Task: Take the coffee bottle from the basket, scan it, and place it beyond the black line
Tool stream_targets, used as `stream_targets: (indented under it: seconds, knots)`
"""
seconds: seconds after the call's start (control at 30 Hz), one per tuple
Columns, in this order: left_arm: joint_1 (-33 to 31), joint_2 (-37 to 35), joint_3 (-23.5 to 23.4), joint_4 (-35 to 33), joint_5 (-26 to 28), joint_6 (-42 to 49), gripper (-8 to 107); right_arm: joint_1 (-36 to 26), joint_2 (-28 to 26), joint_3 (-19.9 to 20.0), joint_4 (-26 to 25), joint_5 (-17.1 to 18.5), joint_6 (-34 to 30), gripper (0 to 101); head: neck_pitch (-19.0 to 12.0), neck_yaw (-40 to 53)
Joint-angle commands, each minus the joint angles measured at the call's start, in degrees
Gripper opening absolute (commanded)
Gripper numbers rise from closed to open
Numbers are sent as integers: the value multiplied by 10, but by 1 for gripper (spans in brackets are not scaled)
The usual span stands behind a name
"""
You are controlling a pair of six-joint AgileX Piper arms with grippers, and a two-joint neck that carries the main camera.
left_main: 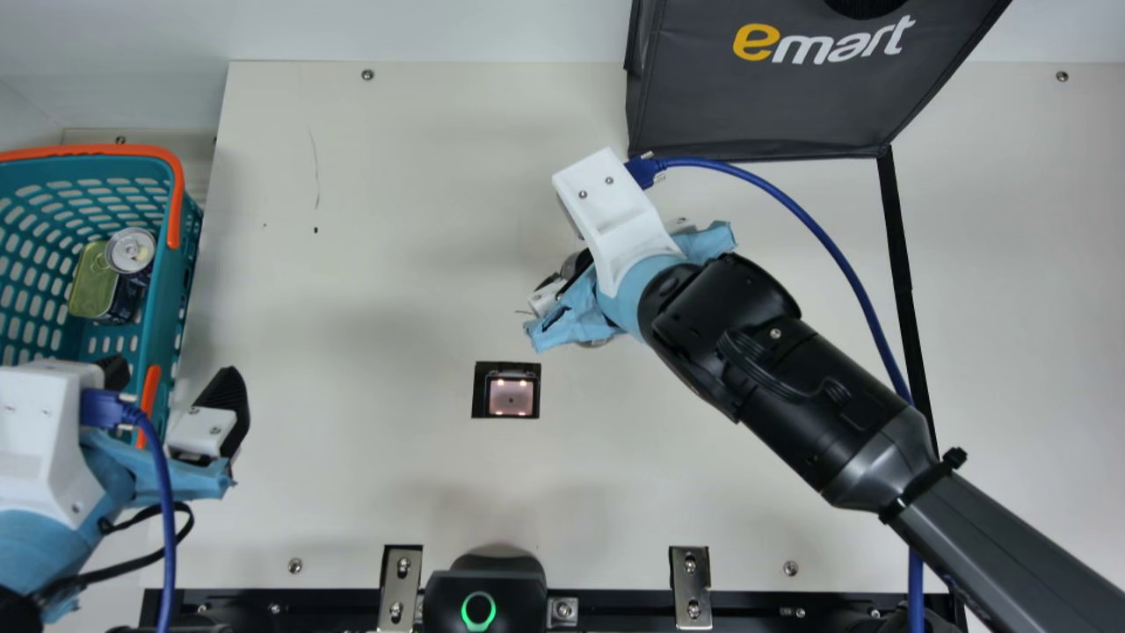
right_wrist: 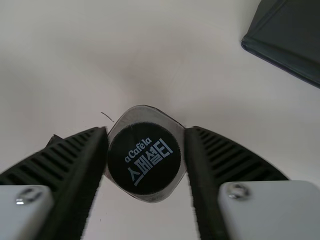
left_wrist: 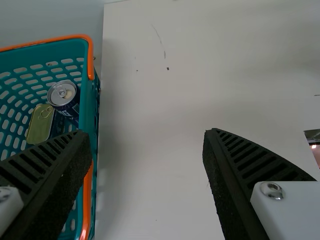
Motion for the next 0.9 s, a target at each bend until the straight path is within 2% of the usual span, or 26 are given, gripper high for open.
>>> stream_targets:
  seconds: [0.0,0.13,0.87]
  knots:
    - [0,0,0,0,0,0,90,-1,0,1,-1,0,1,24,-15,1]
    - [0,0,0,0,0,0,90,0,1,2,-3,-1,3,0,-15,1]
    - [0,0,0,0,0,0,90,-7,-8,-11,-5,10,-6,0,-15,1]
